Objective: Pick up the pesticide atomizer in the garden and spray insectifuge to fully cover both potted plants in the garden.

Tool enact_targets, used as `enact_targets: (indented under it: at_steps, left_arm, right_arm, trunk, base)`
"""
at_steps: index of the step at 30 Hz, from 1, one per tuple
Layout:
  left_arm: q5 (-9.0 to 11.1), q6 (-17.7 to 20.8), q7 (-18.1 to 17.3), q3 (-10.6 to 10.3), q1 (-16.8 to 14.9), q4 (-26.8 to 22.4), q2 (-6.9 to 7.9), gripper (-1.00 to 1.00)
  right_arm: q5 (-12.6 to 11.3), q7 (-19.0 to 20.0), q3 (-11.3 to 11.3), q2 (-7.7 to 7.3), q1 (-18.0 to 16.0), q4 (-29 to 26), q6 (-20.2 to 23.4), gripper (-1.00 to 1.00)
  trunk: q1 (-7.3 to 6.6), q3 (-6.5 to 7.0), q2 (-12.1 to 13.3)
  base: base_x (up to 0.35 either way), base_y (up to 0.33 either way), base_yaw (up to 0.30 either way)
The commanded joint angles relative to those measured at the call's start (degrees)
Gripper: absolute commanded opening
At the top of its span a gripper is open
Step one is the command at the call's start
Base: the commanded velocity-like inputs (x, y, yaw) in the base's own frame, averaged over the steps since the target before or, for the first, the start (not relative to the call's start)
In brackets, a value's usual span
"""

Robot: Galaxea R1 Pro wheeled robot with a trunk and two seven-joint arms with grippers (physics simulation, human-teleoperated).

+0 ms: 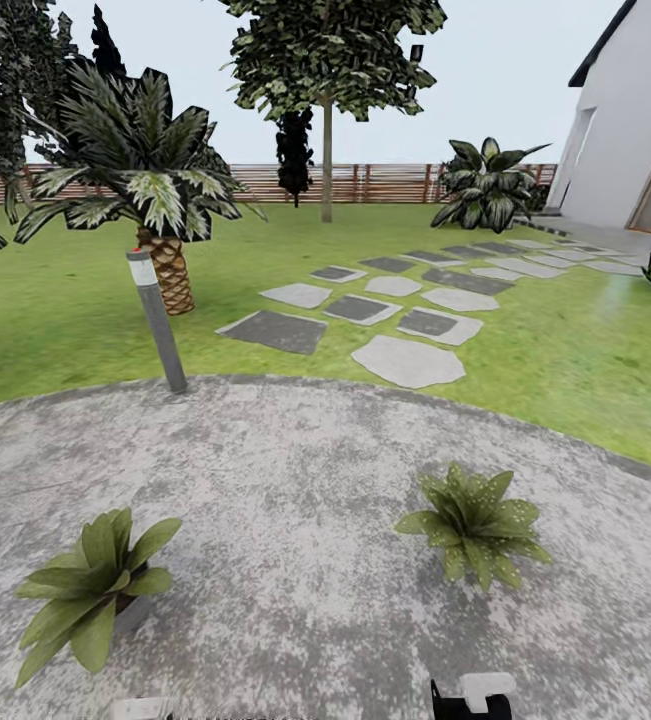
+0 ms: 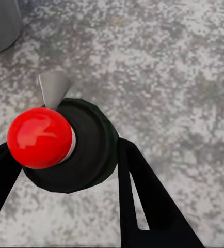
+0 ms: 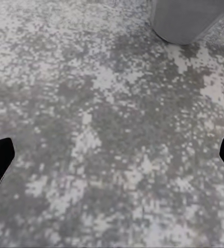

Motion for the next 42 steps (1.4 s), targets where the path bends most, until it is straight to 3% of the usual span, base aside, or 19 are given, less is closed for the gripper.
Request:
enact_targets:
  at_steps: [1,42]
  left_arm:
    - [0.31,-0.13,-0.53,0.30,-0.05,0.07,-0.01,-1.00]
    - [0.32,-0.09,-0.48,0.30,-0.05,0.07,0.00,-1.00]
  right_arm:
    - [-0.39,-0.23,0.51,-0.01,-0.01,-0.02,-0.10,1.00]
    - [-0.39,-0.08,0.60,-0.08,-0.01,-0.08,-0.19,1.00]
  trunk:
    - [-0.01,-0.10,-0.02]
    - [-0.01,-2.19,-0.02]
  base:
    - [0.000,0.000,0.238]
    - [0.000,0.000,0.246]
